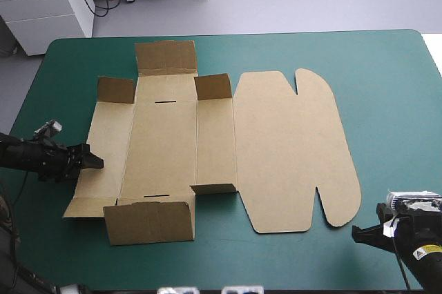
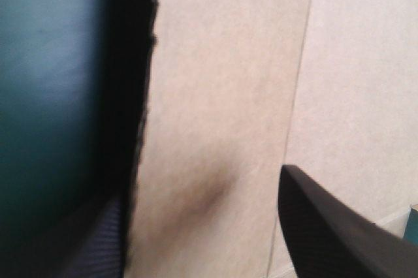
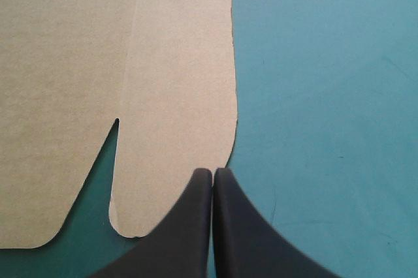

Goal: Fold the box

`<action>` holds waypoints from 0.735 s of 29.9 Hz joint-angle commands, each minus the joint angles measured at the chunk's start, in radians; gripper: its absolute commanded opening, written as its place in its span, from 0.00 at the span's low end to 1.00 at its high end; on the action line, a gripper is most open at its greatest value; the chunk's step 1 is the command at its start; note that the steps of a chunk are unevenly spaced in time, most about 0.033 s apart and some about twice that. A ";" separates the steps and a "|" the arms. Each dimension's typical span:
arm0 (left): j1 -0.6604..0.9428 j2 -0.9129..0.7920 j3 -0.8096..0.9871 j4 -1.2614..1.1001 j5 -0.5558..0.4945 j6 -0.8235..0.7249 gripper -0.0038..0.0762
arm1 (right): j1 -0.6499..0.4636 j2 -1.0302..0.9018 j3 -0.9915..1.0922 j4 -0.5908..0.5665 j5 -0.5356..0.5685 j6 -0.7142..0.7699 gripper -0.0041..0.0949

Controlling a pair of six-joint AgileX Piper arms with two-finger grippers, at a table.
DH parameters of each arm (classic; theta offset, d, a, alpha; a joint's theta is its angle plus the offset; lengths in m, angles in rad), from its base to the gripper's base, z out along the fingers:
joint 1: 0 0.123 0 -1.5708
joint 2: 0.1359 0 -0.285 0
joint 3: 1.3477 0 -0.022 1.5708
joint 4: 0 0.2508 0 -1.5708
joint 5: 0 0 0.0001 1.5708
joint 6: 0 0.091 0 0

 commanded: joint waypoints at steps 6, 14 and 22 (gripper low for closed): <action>-0.157 0.030 -0.020 -0.114 -0.001 0.002 0.61 | 0.004 0.009 -0.025 0.018 -0.061 -0.006 0.04; -0.170 0.034 -0.065 -0.101 0.039 0.013 0.43 | 0.004 0.009 -0.025 0.018 -0.061 -0.006 0.04; -0.198 0.034 -0.216 -0.046 0.072 0.017 0.04 | 0.004 0.009 -0.025 0.018 -0.061 -0.006 0.04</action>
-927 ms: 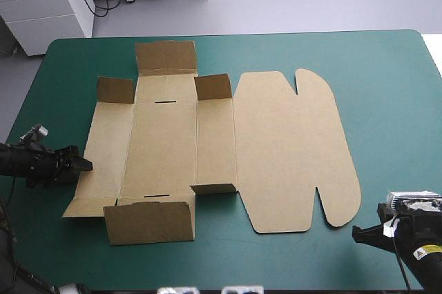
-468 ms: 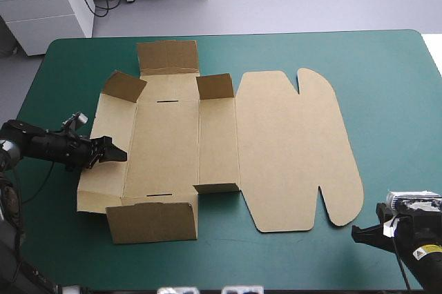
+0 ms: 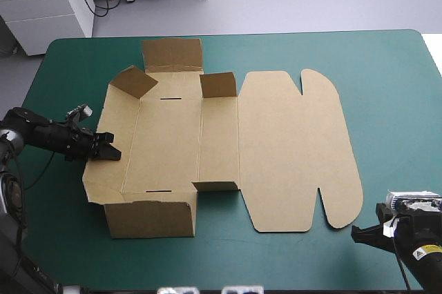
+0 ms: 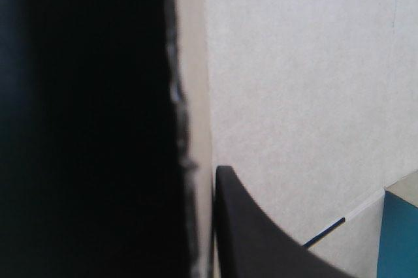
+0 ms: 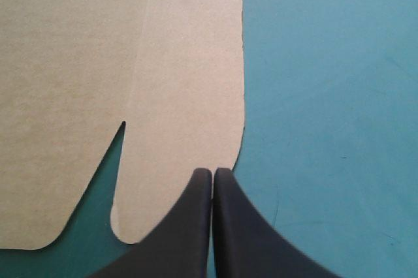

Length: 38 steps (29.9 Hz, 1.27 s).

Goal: Fold the box

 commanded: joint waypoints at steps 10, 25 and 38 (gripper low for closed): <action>-0.302 -0.039 -0.549 0.325 -0.179 0.005 0.04 | 0.004 0.009 -0.025 0.012 -0.061 -0.006 0.04; -0.795 0.120 -0.814 1.168 -0.762 0.076 0.04 | 0.004 0.009 -0.025 0.012 -0.059 0.002 0.04; -0.911 0.208 -0.814 1.545 -0.910 -0.203 0.04 | 0.004 0.011 -0.025 0.020 -0.059 0.005 0.04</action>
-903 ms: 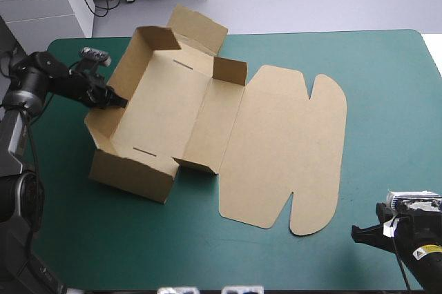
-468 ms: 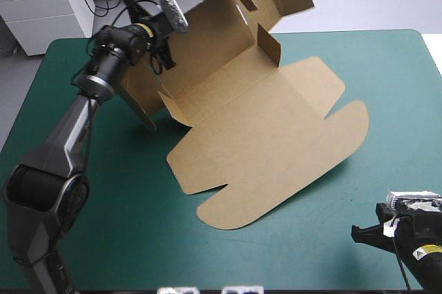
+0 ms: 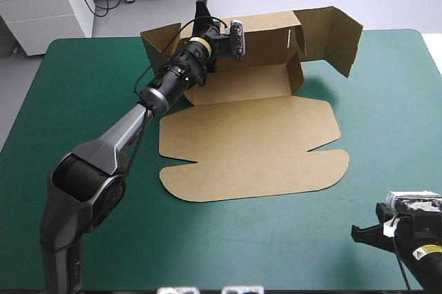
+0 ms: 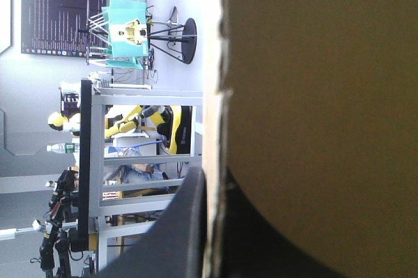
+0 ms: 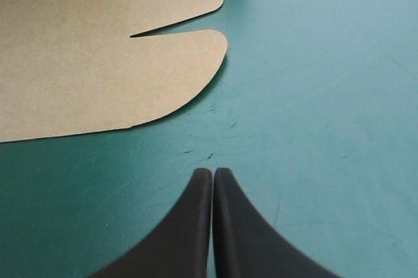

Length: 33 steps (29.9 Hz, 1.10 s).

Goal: Fold the box

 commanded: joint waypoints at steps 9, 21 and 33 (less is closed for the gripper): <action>-0.007 -0.059 -0.031 0.030 -0.018 -0.039 0.04 | 0.004 0.076 -0.026 0.033 -0.052 -0.015 0.04; -0.011 -0.059 -0.029 0.010 0.035 -0.067 0.04 | 0.004 0.387 -0.425 0.099 -0.147 -0.096 0.04; -0.047 -0.032 -0.029 0.012 0.049 -0.062 0.04 | 0.009 0.956 -1.070 0.246 -0.044 -0.211 0.04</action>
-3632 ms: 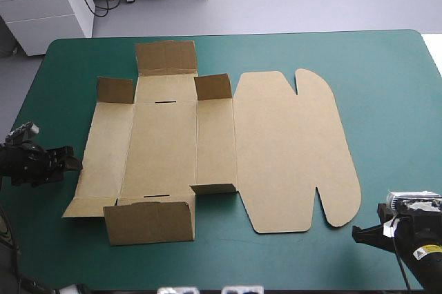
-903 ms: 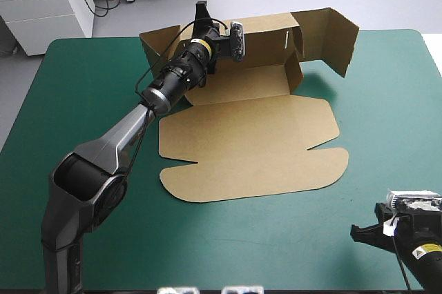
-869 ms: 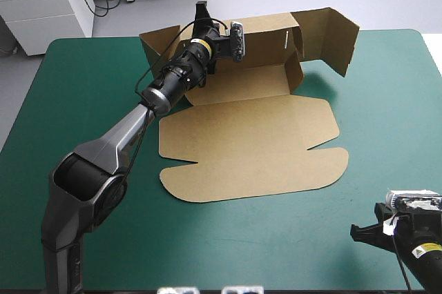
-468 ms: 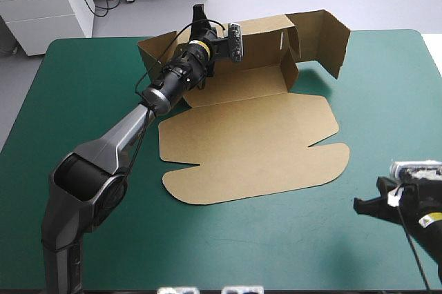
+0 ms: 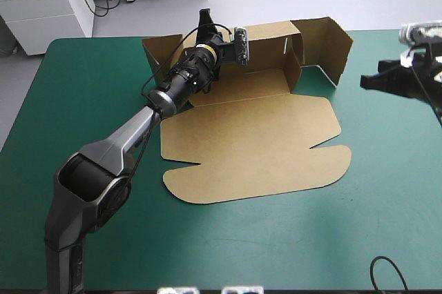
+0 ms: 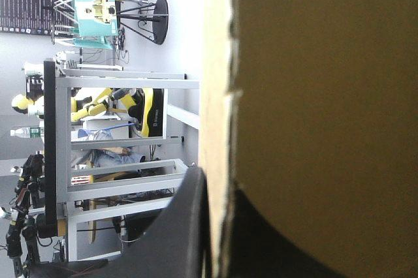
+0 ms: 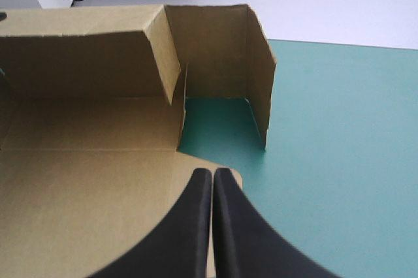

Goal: Fold the box

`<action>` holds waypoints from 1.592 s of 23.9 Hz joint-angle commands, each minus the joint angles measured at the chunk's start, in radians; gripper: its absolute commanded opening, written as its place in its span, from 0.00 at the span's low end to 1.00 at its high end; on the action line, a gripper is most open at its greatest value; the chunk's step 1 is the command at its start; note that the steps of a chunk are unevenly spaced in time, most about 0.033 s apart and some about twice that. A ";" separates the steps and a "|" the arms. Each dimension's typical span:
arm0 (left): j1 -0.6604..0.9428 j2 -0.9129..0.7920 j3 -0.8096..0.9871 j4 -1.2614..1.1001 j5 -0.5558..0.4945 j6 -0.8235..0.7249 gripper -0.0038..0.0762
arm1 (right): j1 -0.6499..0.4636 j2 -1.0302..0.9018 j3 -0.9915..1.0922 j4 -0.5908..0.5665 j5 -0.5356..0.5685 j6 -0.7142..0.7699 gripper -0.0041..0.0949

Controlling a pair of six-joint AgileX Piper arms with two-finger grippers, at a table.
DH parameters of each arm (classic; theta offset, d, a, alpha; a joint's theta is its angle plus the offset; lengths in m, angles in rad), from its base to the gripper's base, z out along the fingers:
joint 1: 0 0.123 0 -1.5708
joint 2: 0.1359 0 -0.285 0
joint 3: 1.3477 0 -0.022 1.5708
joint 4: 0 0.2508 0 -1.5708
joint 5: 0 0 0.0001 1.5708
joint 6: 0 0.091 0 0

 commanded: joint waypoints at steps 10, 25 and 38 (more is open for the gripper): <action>-0.031 -0.052 -0.030 0.015 -0.040 -0.018 0.04 | 0.146 0.482 -0.563 0.032 -0.028 0.081 0.04; -0.034 -0.052 -0.030 0.015 -0.075 -0.018 0.04 | 0.191 0.792 -0.805 -0.145 0.113 0.297 0.04; -0.034 -0.052 -0.030 0.015 -0.059 -0.018 0.04 | 0.191 0.792 -0.804 -0.219 0.286 0.297 0.04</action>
